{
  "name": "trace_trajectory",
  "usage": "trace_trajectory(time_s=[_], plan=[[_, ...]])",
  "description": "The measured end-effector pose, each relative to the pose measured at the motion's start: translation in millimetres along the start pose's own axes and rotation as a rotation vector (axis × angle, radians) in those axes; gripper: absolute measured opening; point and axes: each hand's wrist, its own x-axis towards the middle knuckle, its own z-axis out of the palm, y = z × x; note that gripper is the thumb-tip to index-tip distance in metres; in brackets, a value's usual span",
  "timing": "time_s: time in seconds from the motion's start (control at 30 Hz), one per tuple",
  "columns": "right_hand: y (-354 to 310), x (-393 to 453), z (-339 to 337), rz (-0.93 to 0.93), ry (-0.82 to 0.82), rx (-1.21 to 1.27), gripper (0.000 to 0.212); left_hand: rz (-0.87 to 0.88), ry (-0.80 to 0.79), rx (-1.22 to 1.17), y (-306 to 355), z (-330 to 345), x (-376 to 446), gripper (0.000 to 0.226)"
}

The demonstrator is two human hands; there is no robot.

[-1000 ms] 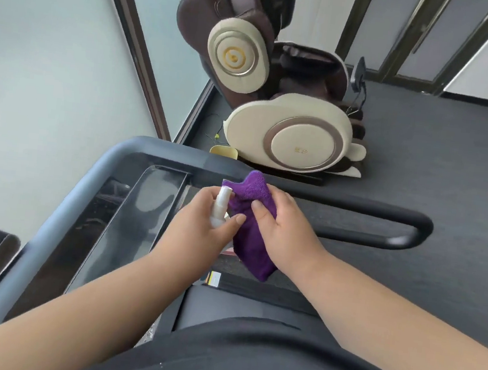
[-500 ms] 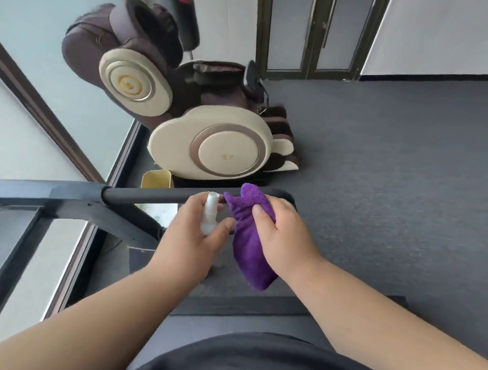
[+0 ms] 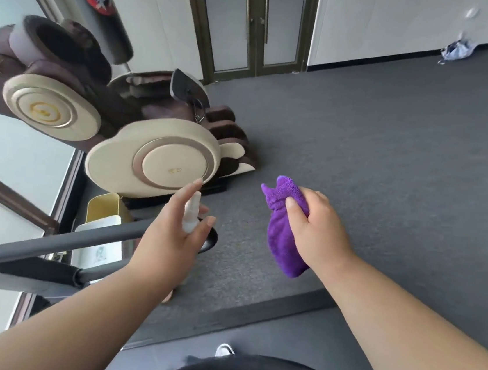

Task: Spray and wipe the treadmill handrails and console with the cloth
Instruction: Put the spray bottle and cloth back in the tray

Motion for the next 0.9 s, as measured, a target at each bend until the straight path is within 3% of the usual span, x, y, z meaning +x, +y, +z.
trace_trajectory(time_s=[0.17,0.37,0.63,0.9], plan=[[15.8,50.8,-4.8,-0.062,-0.004,-0.128,0.028,0.070,-0.041,0.033,-0.4,28.0,58.6,0.044],[40.8,114.3,-1.2,-0.096,-0.061,-0.222,0.024,0.104,-0.098,0.071,-14.5,60.1,136.4,0.045],[99.6,194.1,-18.4,-0.094,-0.150,-0.196,0.037,0.002,-0.099,0.136,-18.1,111.2,198.6,0.048],[129.6,314.0,-48.6,-0.255,-0.301,-0.262,0.037,-0.181,0.079,0.137,-2.2,170.2,246.0,0.047]])
